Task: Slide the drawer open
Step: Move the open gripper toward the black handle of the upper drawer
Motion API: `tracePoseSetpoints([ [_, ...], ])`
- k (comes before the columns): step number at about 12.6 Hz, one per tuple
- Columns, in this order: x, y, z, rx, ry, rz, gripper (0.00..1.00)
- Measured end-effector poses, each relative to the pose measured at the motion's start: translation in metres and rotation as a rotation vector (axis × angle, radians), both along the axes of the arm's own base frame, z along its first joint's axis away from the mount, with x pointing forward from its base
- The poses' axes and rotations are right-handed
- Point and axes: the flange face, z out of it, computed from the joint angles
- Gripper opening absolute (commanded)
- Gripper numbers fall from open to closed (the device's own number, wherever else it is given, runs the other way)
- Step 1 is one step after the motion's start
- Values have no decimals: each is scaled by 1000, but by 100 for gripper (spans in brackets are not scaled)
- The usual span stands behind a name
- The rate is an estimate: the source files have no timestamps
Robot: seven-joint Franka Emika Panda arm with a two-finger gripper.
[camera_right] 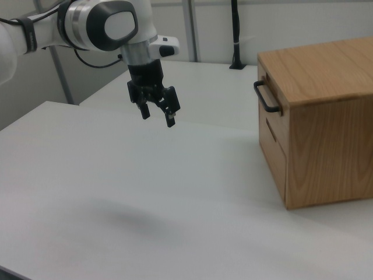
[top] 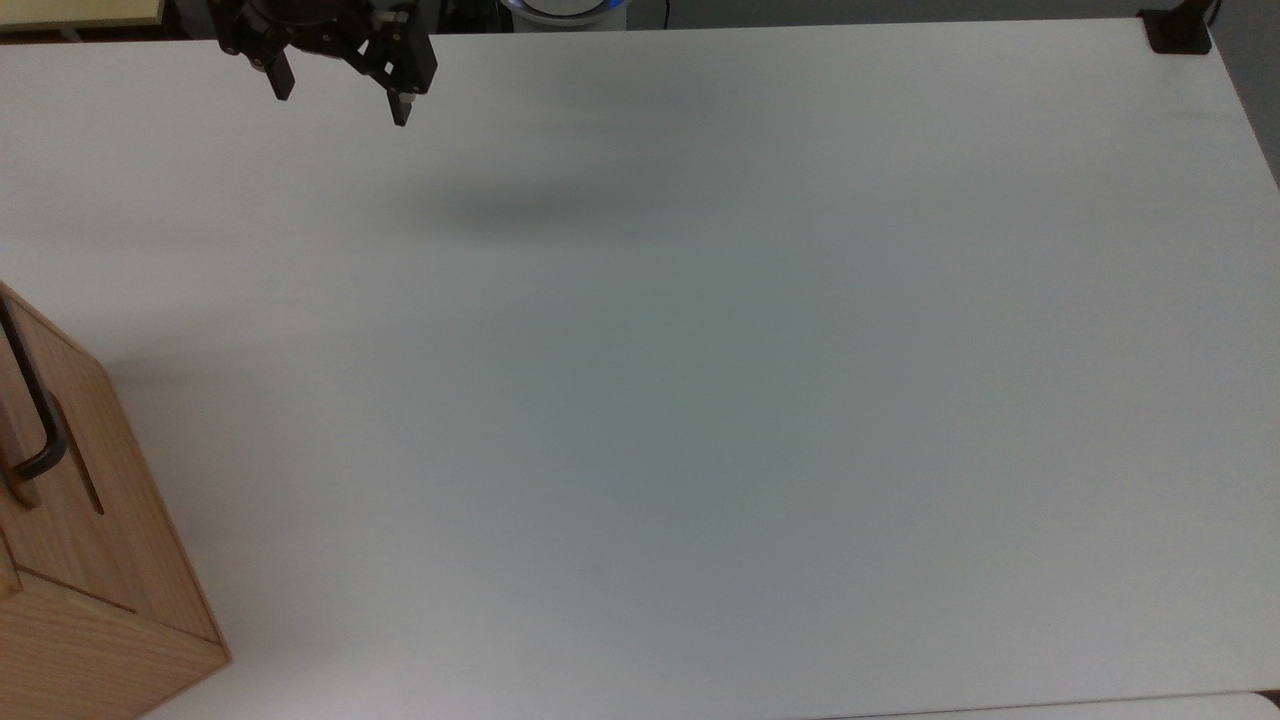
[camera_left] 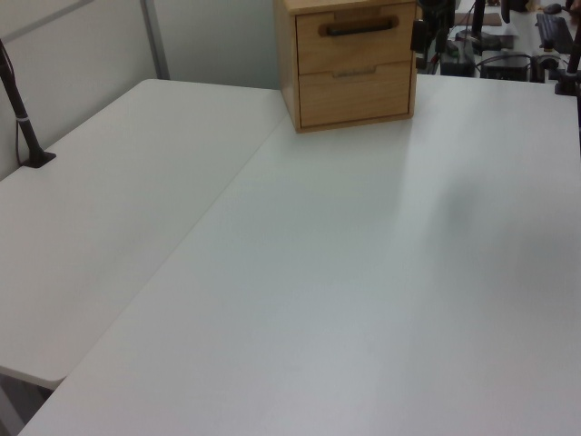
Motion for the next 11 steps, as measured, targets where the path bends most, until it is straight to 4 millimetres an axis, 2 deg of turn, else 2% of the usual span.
tracePoseSetpoints([
  [3,7,1,-7,0,-10,13,100],
  [7,16,4,-25,-2,24,242,100],
  [9,18,5,-20,-11,10,350,100],
  [11,26,3,3,-58,-79,407,100],
])
